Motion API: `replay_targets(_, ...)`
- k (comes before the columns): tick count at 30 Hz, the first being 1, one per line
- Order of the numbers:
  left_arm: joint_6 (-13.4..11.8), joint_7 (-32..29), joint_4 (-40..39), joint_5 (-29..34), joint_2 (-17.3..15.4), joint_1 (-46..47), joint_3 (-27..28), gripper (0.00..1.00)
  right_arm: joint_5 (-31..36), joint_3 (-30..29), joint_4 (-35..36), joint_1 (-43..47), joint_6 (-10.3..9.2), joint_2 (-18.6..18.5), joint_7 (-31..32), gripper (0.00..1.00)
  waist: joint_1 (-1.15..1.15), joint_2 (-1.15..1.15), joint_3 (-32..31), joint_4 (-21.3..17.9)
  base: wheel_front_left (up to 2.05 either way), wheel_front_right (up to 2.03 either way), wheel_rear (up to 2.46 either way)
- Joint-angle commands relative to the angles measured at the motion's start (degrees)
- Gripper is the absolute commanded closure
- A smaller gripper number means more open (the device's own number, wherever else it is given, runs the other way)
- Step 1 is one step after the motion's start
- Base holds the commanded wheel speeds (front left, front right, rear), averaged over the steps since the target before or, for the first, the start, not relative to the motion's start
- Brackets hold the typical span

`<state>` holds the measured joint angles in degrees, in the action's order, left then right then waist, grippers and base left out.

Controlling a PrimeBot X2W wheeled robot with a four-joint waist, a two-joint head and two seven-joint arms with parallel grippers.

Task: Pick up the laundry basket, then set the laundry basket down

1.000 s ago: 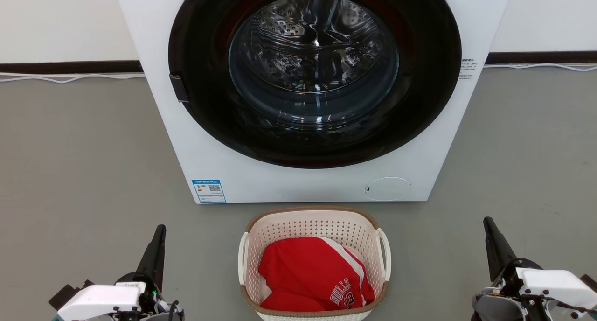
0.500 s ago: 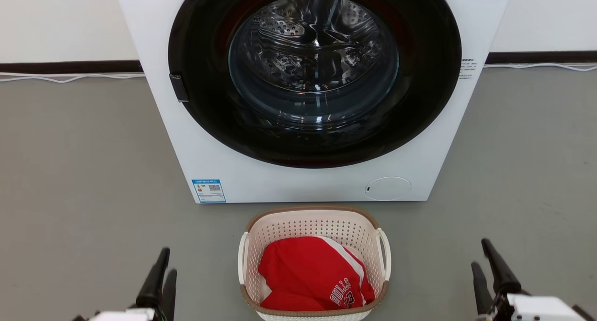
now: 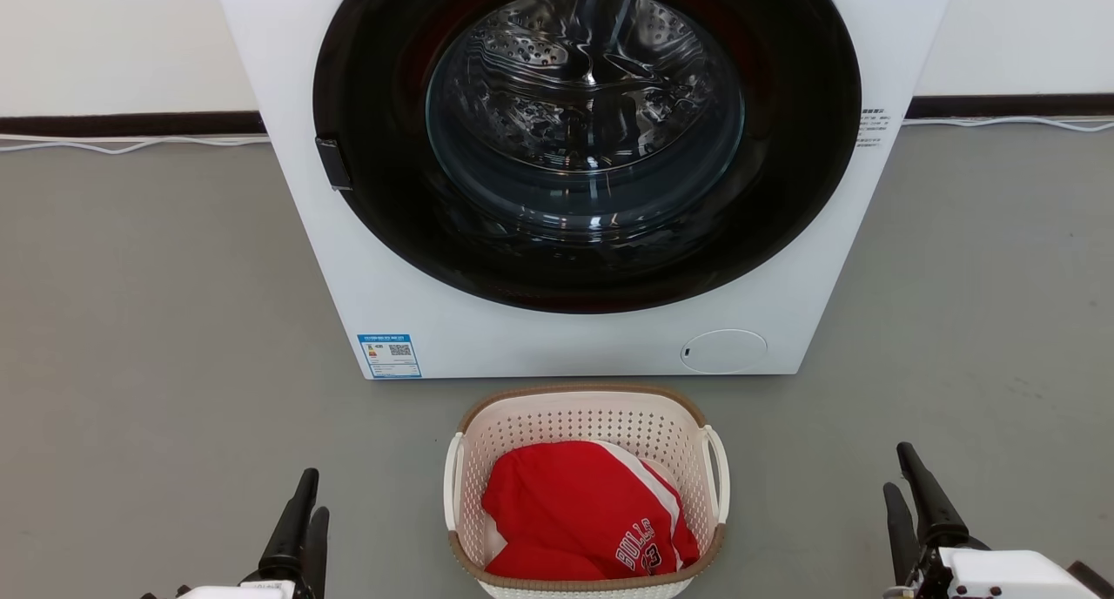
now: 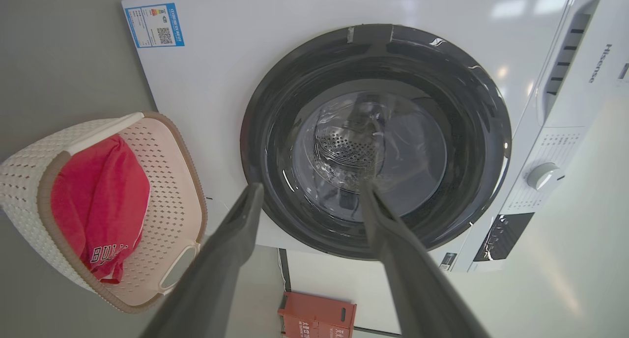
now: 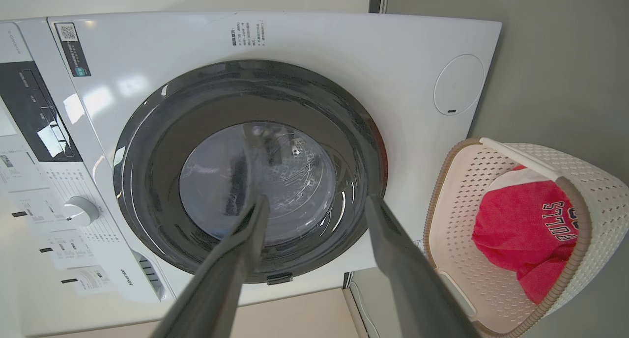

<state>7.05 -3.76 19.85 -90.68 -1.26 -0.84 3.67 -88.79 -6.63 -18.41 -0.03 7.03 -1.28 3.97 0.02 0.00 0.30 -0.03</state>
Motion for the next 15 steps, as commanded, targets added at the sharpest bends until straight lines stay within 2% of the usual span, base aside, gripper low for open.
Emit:
replay_targets(1,0.1,0.4,-1.7,1.0,-0.4,1.8,0.1,0.0,1.4,0.4,2.1,-1.4,0.08,-0.8,-0.7,0.0,-0.01,0.0,0.0,0.0,0.0,0.0,0.0)
replay_targets(15,0.1,2.8,-1.5,9.7,-0.6,2.7,0.6,0.0,13.8,1.2,3.8,-2.0,0.13,-1.3,-3.0,0.0,-0.01,0.0,-0.1,0.1,0.0,0.0,0.0)
